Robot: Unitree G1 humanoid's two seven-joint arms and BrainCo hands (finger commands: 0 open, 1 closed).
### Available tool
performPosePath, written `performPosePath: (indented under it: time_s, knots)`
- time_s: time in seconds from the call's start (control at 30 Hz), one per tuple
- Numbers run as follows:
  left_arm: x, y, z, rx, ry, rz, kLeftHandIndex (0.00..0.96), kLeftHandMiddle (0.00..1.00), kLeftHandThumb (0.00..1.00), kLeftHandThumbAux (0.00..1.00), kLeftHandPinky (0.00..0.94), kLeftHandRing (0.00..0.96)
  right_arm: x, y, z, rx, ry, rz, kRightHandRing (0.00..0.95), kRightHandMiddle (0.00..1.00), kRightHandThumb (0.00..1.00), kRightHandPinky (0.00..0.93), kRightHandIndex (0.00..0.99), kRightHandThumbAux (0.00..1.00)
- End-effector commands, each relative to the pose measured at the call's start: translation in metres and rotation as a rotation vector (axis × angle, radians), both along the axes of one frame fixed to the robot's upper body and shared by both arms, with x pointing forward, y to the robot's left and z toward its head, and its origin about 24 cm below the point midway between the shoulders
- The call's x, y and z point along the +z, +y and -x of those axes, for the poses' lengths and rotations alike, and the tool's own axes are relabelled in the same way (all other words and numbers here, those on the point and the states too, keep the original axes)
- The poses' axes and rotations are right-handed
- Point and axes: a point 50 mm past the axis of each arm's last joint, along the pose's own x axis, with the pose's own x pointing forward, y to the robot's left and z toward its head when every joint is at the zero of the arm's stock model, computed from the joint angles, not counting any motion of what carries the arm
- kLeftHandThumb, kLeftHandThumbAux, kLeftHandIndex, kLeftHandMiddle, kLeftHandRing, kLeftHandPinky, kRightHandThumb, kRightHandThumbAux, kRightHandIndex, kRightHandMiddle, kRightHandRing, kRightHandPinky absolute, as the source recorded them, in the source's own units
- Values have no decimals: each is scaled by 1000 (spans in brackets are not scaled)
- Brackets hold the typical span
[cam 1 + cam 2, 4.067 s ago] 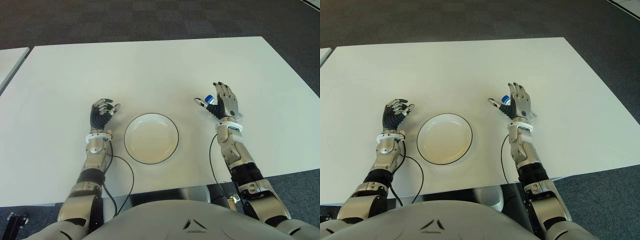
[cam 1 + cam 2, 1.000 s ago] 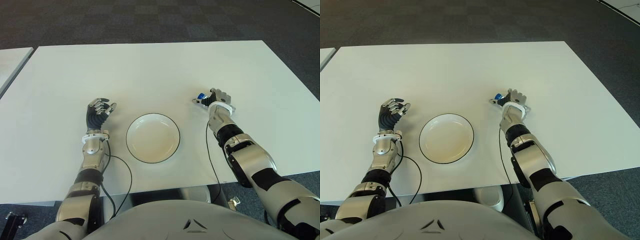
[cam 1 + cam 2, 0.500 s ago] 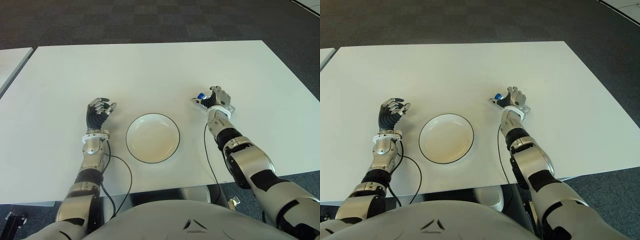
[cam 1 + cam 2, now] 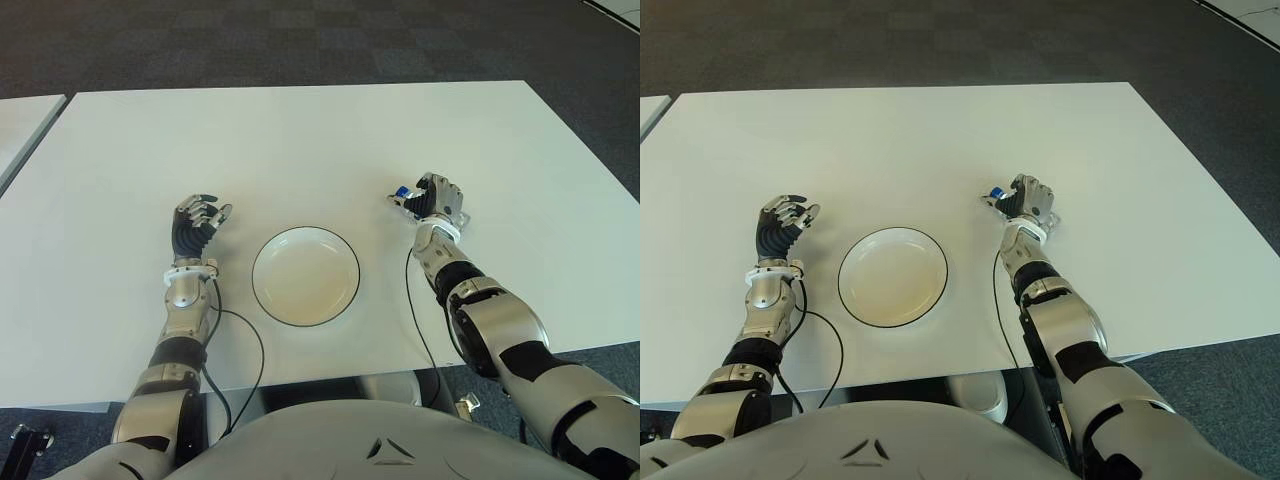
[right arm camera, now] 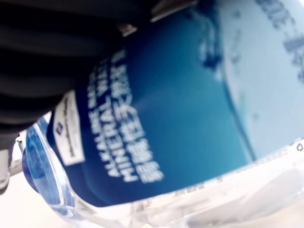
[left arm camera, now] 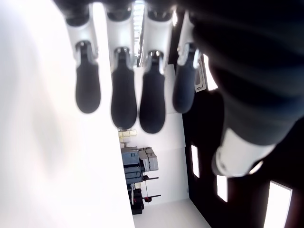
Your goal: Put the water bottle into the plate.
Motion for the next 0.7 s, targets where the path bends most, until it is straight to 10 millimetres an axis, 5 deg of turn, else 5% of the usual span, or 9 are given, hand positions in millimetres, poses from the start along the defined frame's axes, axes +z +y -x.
performPosePath:
  time_s: [0.03, 0.7]
  knots:
    - [-6, 2, 5, 18, 30, 16, 435, 624, 708, 713, 583, 599, -64, 2, 56, -71, 243, -106, 625, 507, 844, 647, 415, 666]
    - [-7, 3, 5, 32, 26, 39, 435, 625, 707, 713, 578, 601, -62, 4, 52, -124, 238, -191, 721, 573, 842, 731, 409, 680]
